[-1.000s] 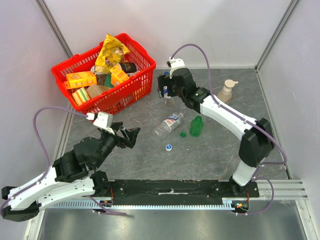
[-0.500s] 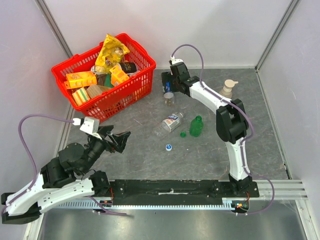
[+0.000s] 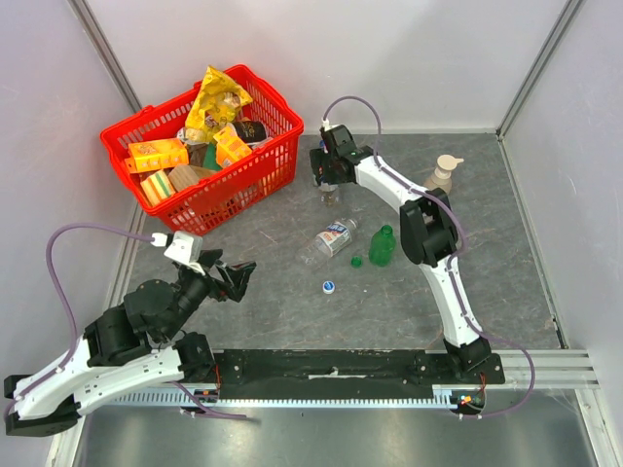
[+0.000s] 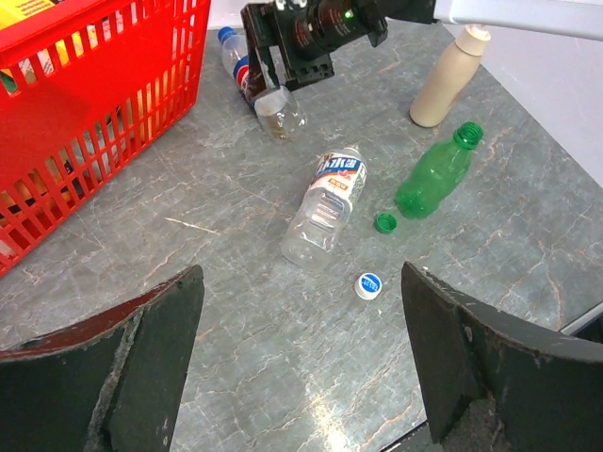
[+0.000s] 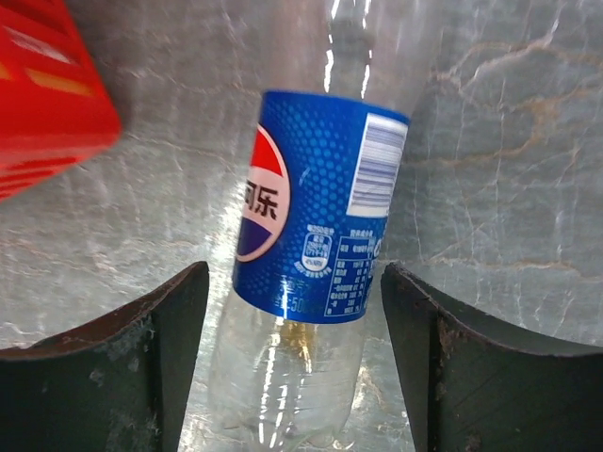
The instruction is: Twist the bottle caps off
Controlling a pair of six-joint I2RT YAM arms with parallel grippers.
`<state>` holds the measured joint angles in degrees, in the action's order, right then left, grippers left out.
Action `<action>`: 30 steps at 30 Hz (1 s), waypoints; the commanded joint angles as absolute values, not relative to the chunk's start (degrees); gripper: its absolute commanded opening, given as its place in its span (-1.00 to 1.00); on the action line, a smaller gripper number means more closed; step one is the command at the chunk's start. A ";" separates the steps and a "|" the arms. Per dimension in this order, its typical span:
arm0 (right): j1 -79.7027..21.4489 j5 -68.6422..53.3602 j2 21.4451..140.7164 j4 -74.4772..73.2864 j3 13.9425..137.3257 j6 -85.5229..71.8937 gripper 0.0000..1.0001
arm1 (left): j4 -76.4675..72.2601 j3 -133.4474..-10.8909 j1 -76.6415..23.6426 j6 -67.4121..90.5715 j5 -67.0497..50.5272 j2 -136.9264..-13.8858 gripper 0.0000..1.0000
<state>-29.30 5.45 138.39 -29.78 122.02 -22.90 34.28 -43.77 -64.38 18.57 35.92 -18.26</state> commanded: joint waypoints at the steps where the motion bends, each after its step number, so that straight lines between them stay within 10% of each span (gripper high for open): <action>1: -29.27 6.59 139.83 -33.13 124.98 -22.50 0.47 | 33.84 -43.59 -64.60 19.51 36.47 -18.02 0.80; 13: -27.69 4.66 140.54 -35.07 126.83 -23.20 -0.24 | 34.01 -42.36 -64.60 18.46 38.32 -16.26 0.81; 30: -24.70 2.91 111.38 -27.52 112.53 -25.31 -0.27 | 27.16 -46.58 -64.60 13.01 35.51 -26.71 0.99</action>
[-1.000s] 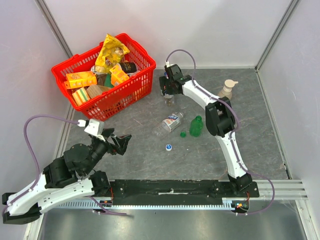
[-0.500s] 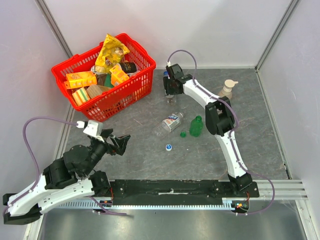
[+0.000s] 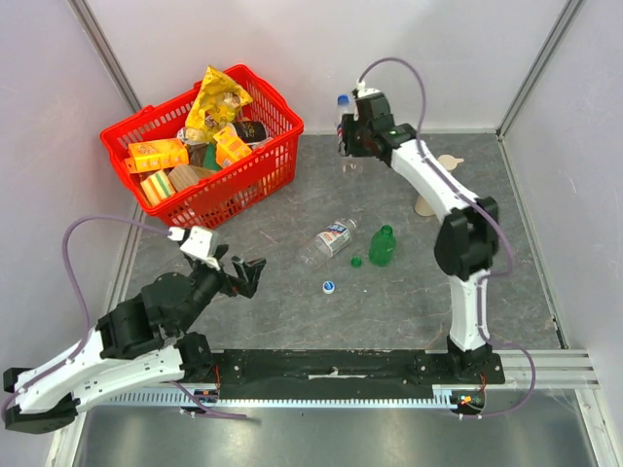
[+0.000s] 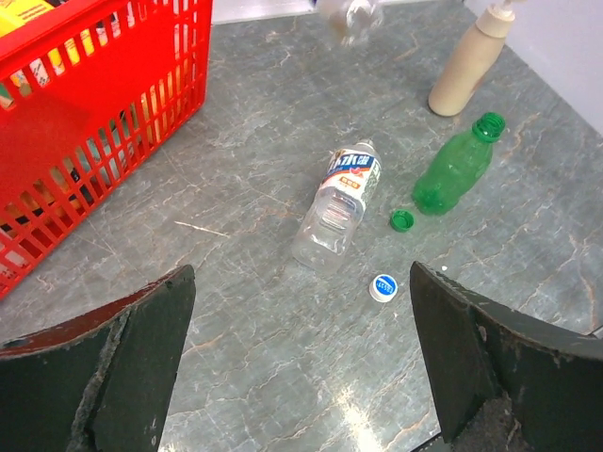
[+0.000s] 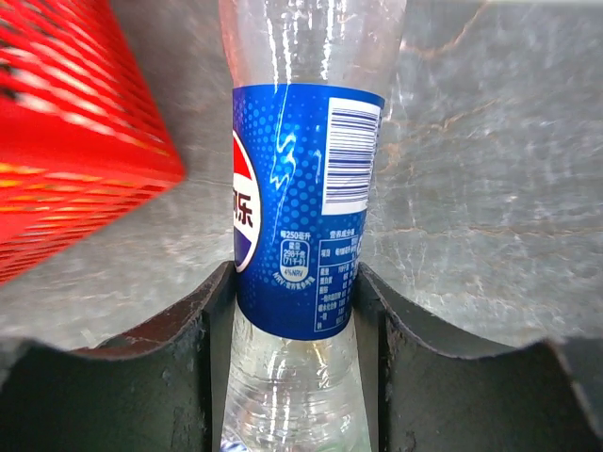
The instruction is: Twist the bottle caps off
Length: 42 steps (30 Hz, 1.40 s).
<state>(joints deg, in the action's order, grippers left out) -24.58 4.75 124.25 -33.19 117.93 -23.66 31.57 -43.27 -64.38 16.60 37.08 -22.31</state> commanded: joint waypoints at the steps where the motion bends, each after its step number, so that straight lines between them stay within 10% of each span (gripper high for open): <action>1: -24.61 1.60 108.49 -26.03 109.45 -25.75 -0.27 | 26.03 -46.84 -64.60 12.83 35.25 -28.02 0.99; 17: -24.26 -15.73 69.19 -11.25 66.64 -26.54 -0.25 | 8.44 -55.01 -63.20 8.35 12.59 -50.70 0.99; 32: -23.91 -26.97 54.76 -5.90 54.68 -26.54 -0.26 | -14.38 -55.47 -37.63 30.05 -33.99 -62.22 0.99; 42: -23.82 -34.36 51.33 9.91 47.12 -35.32 -0.22 | -31.11 -53.08 -33.84 41.66 -43.42 -70.92 0.99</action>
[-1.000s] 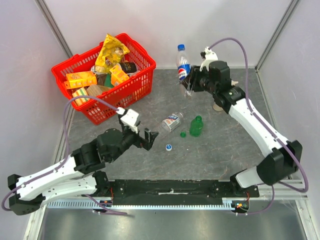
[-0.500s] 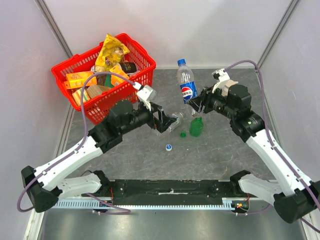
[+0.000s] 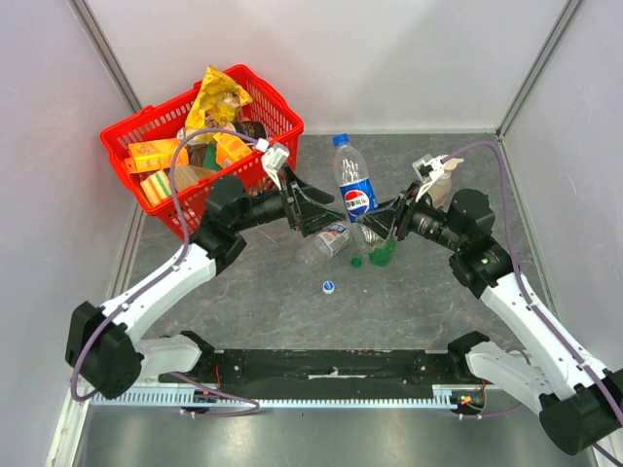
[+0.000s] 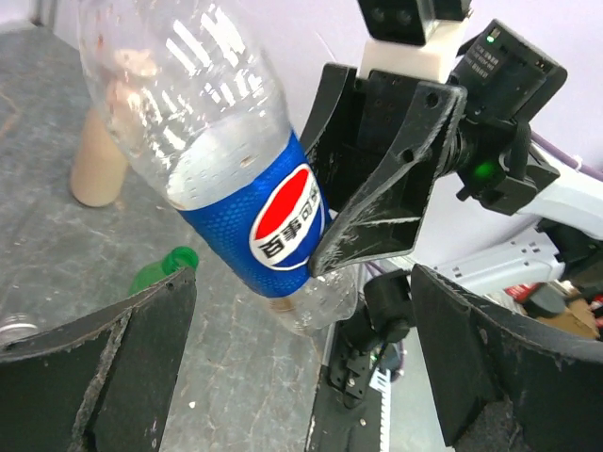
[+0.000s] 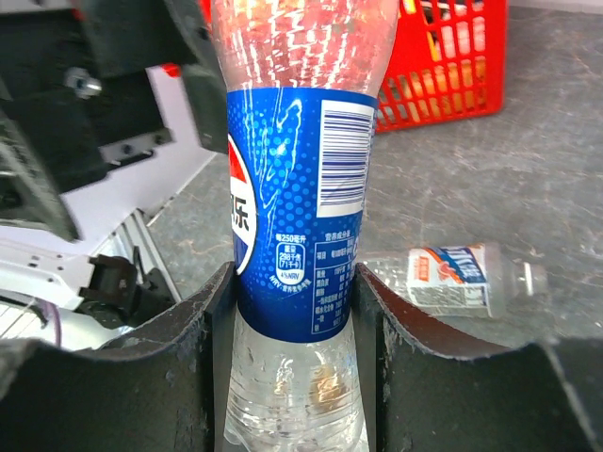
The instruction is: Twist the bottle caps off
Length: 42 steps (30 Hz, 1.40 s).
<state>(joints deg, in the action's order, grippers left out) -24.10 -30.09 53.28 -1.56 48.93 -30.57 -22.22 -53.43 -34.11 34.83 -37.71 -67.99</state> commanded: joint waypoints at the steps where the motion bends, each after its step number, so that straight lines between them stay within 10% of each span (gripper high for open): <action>1: -23.91 -34.37 51.42 10.54 47.02 -36.03 -0.22 | -30.94 -53.09 -33.92 41.66 -42.81 -71.28 0.99; 21: -23.99 -39.90 54.75 21.88 42.45 -44.30 -0.19 | -47.63 -55.55 -35.25 49.74 -41.66 -80.77 0.98; 42: -23.99 -40.17 54.93 25.84 40.17 -46.67 -0.18 | -54.66 -56.60 -39.20 50.54 -40.78 -83.85 0.36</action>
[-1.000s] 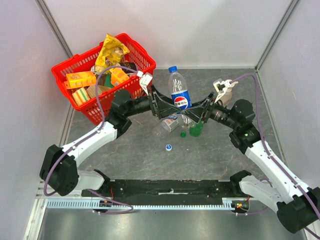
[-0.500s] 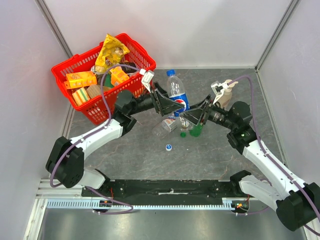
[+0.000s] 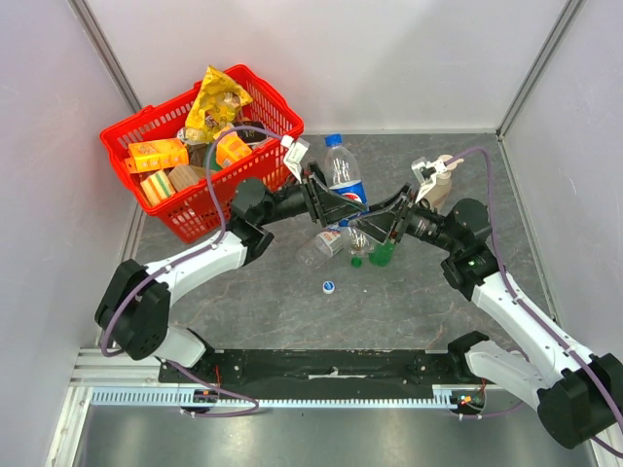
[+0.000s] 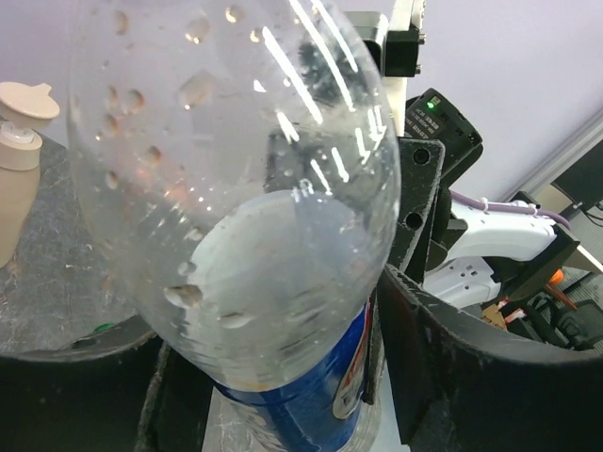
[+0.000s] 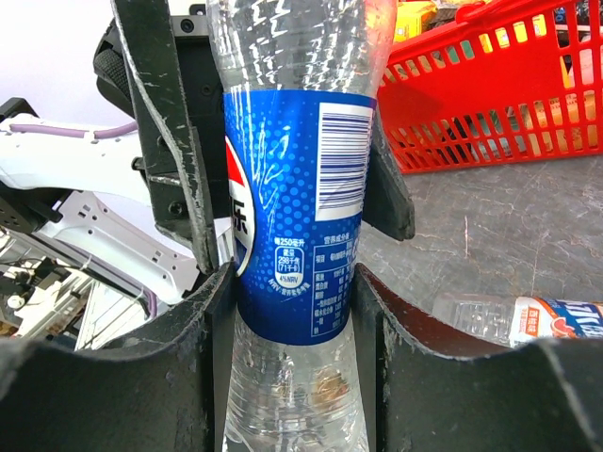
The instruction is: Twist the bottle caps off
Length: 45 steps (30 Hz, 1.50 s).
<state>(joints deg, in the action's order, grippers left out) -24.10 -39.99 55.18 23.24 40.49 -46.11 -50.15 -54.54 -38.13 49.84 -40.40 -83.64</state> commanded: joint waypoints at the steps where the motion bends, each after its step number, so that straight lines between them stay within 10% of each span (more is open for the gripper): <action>1: -23.99 -40.17 54.93 25.84 39.90 -46.76 -0.18 | -55.10 -56.51 -39.11 50.54 -40.61 -83.67 0.30; 9: -23.99 -40.51 55.98 26.98 38.15 -46.76 -0.09 | -63.63 -52.91 -39.11 50.36 -37.53 -80.69 -0.34; 19: -23.99 -41.66 55.99 26.90 39.11 -46.06 0.96 | -49.86 -55.45 -39.02 37.90 -39.73 -72.70 -0.60; 36: -23.99 -41.66 55.54 20.22 43.77 -40.96 0.96 | 20.44 -67.85 -39.02 3.44 -23.31 -55.55 -0.71; 45: -23.99 -42.98 61.08 17.77 46.22 -39.21 0.96 | 33.57 -62.50 -39.11 -2.90 -21.71 -54.49 -0.72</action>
<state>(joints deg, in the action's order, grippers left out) -24.14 -42.09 58.70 19.77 42.28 -41.47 25.41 -65.32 -39.00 2.85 -22.35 -54.52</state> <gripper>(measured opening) 0.982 0.487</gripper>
